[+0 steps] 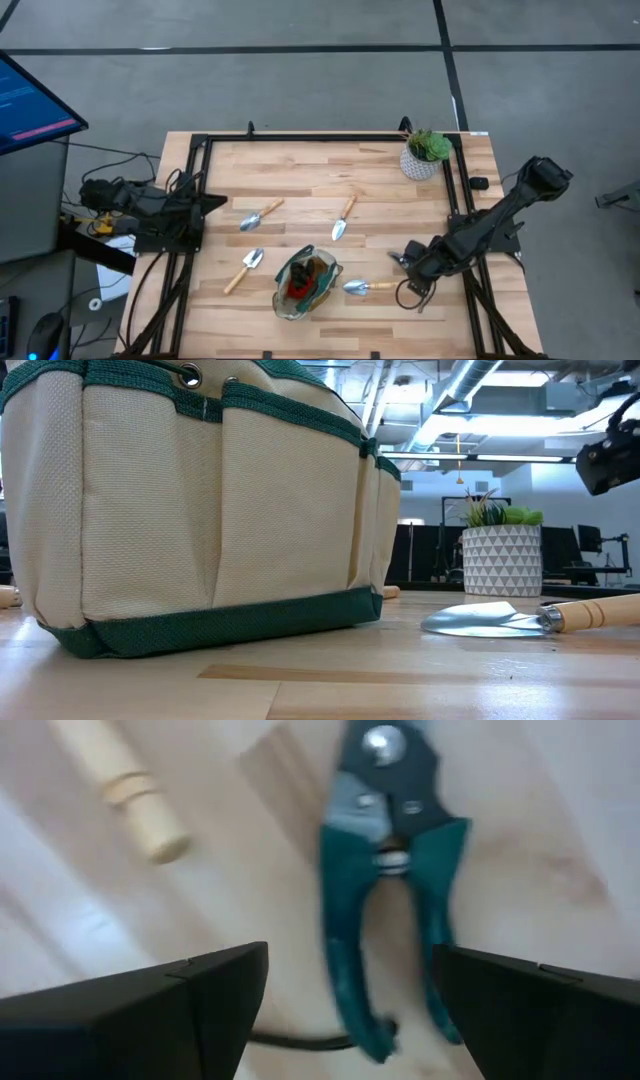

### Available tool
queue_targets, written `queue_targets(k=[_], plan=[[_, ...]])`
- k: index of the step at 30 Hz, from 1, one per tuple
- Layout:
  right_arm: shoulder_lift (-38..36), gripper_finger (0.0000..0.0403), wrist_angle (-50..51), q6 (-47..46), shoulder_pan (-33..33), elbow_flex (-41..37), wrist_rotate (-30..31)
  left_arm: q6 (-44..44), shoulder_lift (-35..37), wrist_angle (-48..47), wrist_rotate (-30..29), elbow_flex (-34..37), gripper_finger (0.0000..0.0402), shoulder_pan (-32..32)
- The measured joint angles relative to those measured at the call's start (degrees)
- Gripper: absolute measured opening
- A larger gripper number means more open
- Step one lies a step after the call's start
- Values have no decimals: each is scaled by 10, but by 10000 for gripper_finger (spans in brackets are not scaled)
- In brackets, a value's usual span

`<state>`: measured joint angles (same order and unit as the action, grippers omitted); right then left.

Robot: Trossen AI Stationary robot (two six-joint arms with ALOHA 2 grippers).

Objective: Pick & Place Garden tools in Gardening bag
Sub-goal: Put the green shear scissors into the gardening bag

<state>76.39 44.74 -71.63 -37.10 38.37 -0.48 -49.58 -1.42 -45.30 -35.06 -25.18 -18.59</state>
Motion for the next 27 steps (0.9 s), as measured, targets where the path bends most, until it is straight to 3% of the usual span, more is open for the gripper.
queue_targets(k=[8, 19, 23, 27], plan=[[27, 273, 20, -6, 10, 0, 10, 42, -1, 97, 1, 74, 1, 0], [83, 272, 16, -20, 9, 1, 5, 42, 3, 128, 22, 126, 1, 0], [85, 247, 13, -33, 8, 2, 5, 41, 3, 129, 21, 126, 2, 0], [75, 196, 14, -34, 8, 2, 6, 42, 3, 130, 21, 126, 2, 0]])
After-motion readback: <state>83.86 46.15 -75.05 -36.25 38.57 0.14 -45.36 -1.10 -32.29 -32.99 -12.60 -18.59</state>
